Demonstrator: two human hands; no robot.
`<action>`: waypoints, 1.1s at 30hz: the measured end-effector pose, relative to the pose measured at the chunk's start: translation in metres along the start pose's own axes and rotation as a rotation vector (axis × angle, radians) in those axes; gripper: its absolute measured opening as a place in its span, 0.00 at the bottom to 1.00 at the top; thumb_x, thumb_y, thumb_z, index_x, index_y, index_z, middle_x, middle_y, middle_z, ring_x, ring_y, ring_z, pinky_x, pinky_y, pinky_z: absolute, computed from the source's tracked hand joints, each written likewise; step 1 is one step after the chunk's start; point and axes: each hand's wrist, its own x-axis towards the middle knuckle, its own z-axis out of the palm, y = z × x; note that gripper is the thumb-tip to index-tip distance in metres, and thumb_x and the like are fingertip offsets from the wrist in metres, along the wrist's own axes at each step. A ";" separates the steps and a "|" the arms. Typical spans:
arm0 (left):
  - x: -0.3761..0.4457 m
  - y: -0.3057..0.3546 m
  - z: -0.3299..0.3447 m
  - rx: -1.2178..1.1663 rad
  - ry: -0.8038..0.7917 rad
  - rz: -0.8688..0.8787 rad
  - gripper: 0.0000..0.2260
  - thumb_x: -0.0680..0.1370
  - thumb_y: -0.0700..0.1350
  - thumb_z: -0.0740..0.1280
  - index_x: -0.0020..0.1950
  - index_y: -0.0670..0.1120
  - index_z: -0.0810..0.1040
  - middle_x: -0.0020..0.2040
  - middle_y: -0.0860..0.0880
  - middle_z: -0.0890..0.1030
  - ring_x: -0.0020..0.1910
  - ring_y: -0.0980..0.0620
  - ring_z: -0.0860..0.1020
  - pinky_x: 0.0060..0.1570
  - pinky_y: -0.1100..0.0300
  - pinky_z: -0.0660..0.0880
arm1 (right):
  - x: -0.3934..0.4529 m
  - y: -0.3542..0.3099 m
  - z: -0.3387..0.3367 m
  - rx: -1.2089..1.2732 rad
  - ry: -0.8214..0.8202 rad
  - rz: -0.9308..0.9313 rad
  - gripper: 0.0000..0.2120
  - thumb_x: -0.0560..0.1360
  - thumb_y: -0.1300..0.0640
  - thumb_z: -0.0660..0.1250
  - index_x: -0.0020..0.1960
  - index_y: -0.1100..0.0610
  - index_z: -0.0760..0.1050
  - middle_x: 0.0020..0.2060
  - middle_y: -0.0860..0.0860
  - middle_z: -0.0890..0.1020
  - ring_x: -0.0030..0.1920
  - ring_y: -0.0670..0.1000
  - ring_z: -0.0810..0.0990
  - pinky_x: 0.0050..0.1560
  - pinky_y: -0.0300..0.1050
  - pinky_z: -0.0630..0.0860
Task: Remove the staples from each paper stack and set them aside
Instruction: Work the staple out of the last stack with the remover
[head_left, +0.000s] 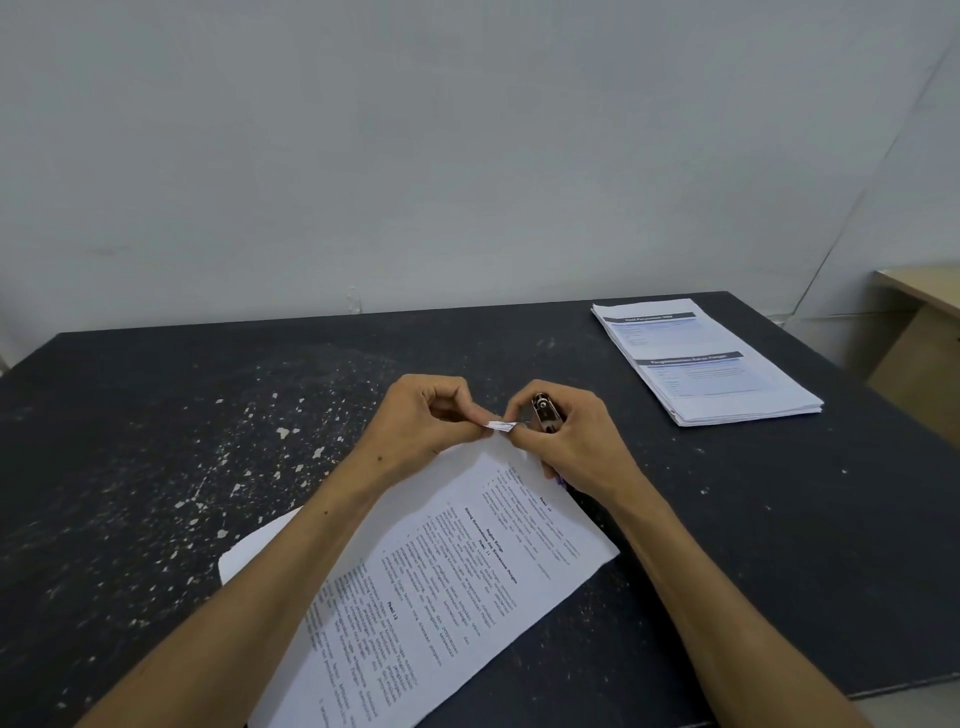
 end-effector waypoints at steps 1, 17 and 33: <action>0.000 0.000 0.000 0.015 0.006 0.008 0.03 0.74 0.34 0.77 0.46 0.38 0.85 0.45 0.47 0.88 0.49 0.50 0.87 0.55 0.55 0.83 | 0.000 0.000 0.001 -0.006 0.015 -0.015 0.04 0.76 0.62 0.75 0.46 0.55 0.82 0.34 0.45 0.81 0.24 0.46 0.76 0.26 0.39 0.75; -0.002 -0.006 -0.001 0.035 -0.032 -0.059 0.04 0.76 0.43 0.77 0.49 0.45 0.85 0.46 0.51 0.87 0.47 0.51 0.86 0.54 0.59 0.83 | -0.003 0.008 0.010 -0.065 0.045 -0.024 0.03 0.77 0.59 0.75 0.48 0.54 0.82 0.40 0.48 0.83 0.28 0.45 0.78 0.27 0.36 0.76; 0.006 -0.013 -0.029 -0.245 0.174 -0.764 0.06 0.78 0.50 0.75 0.51 0.50 0.87 0.46 0.47 0.89 0.47 0.44 0.87 0.48 0.49 0.84 | 0.014 0.020 -0.016 -0.024 0.064 0.533 0.15 0.84 0.49 0.64 0.44 0.59 0.77 0.30 0.50 0.82 0.30 0.49 0.81 0.40 0.49 0.77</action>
